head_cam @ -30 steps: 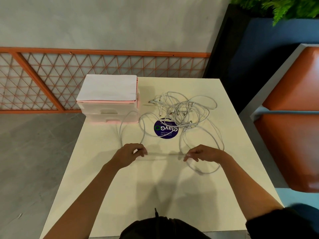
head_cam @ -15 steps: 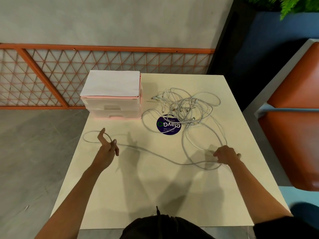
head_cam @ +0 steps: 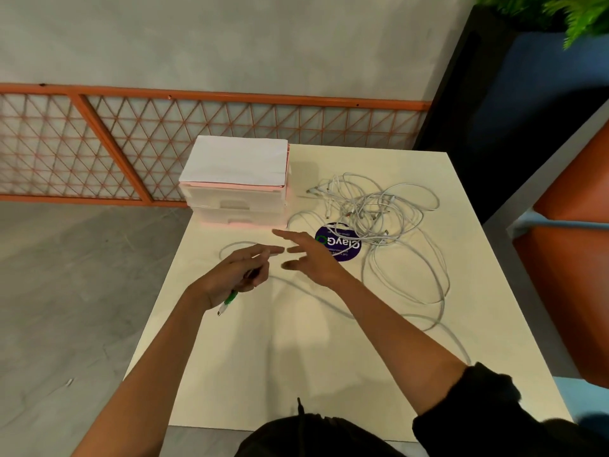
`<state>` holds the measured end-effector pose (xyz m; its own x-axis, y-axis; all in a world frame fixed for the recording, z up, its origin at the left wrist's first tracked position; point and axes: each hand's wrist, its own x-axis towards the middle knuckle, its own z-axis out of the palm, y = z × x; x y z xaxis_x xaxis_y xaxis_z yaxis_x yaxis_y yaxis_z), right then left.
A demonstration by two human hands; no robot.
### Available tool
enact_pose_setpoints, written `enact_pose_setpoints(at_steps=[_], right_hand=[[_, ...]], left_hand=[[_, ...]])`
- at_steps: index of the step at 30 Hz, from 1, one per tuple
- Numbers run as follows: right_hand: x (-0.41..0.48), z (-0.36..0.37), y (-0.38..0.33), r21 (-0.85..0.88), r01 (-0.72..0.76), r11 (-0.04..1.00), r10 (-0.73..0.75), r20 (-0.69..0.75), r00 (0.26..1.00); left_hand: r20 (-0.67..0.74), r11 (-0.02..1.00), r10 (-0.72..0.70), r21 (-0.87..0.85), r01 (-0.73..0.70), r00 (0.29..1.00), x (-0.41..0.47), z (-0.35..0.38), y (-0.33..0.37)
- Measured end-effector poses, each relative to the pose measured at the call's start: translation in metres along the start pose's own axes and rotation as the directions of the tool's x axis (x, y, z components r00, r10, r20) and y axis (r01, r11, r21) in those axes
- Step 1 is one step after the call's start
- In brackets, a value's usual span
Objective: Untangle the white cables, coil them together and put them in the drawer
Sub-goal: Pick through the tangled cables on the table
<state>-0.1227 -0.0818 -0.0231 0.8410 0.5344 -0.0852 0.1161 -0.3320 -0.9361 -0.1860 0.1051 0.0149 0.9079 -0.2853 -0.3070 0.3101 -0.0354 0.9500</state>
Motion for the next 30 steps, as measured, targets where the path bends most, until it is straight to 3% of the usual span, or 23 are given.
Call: enact_pose_setpoints(at_steps=[3, 7, 9, 15, 19, 27, 30], right_hand=[[0.014, 0.011, -0.015, 0.004, 0.095, 0.995, -0.096, 0.039, 0.995], [0.023, 0.021, -0.025, 0.093, 0.138, 0.986, -0.142, 0.039, 0.989], [0.025, 0.018, -0.028, -0.017, 0.139, 0.99, -0.139, 0.012, 0.99], [0.03, 0.007, -0.024, -0.06, 0.116, 0.991, -0.116, -0.008, 0.993], [0.04, 0.009, -0.03, -0.034, 0.096, 0.995, -0.097, -0.032, 0.995], [0.06, 0.016, -0.059, 0.087, 0.126, 0.988, -0.125, -0.016, 0.992], [0.064, 0.017, -0.069, 0.142, 0.102, 0.985, -0.097, -0.041, 0.994]], left_hand=[[0.112, 0.997, 0.004, -0.072, 0.004, 0.994, -0.007, -0.009, 0.006], [0.164, 0.999, 0.007, -0.045, 0.001, 0.986, -0.013, -0.022, 0.013], [0.157, 1.0, 0.018, -0.007, -0.017, 0.987, -0.014, -0.027, 0.018], [0.005, 0.956, -0.101, 0.279, 0.095, 0.995, -0.023, -0.056, 0.032], [-0.137, 0.919, -0.045, 0.383, 0.095, 0.99, -0.031, -0.083, 0.043], [-0.331, 0.931, 0.054, 0.358, 0.072, 0.942, -0.035, -0.113, 0.056], [-0.474, 0.979, 0.126, 0.2, -0.033, 0.872, -0.028, -0.113, 0.051]])
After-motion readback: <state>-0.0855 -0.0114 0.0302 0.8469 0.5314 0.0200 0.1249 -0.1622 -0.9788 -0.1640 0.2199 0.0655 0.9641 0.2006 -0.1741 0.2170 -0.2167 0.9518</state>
